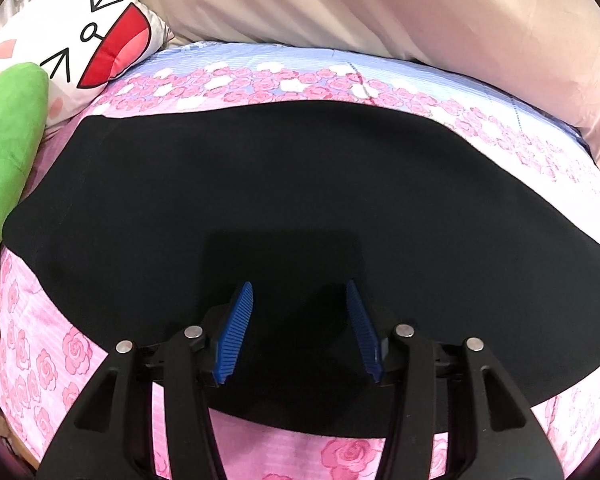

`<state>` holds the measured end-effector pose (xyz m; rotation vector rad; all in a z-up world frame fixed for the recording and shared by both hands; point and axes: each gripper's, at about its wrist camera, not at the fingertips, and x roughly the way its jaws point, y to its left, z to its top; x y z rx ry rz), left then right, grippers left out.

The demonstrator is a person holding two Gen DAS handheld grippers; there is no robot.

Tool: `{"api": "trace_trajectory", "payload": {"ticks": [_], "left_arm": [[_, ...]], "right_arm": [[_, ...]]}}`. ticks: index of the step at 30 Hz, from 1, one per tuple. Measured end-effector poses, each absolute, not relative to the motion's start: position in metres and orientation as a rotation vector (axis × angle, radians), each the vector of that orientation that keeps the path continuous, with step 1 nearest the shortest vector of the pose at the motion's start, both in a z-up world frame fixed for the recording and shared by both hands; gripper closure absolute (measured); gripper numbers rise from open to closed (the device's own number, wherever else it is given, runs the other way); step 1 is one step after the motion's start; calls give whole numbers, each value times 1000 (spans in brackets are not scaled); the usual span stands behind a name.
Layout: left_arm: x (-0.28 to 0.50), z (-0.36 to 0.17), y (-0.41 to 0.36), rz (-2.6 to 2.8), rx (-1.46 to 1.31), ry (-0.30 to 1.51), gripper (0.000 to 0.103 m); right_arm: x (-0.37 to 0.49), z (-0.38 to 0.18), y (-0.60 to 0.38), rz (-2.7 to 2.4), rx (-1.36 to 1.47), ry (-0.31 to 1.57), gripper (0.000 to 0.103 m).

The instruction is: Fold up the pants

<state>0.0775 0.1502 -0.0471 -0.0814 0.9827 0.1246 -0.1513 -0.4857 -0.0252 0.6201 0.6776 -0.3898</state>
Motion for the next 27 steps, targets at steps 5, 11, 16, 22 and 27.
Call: {"api": "trace_trajectory", "payload": {"ticks": [5, 11, 16, 22, 27], "left_arm": [[72, -41, 136, 77, -103, 963, 55], [67, -37, 122, 47, -93, 957, 52], [73, -38, 125, 65, -64, 952, 52], [79, -46, 131, 63, -80, 963, 52], [79, -46, 136, 57, -80, 956, 52]], "right_arm": [[-101, 10, -462, -313, 430, 661, 36], [-30, -13, -460, -297, 291, 860, 93], [-77, 23, -453, -324, 293, 700, 96], [-89, -15, -470, -520, 274, 841, 86], [-79, 33, -391, -228, 235, 711, 59]]}}
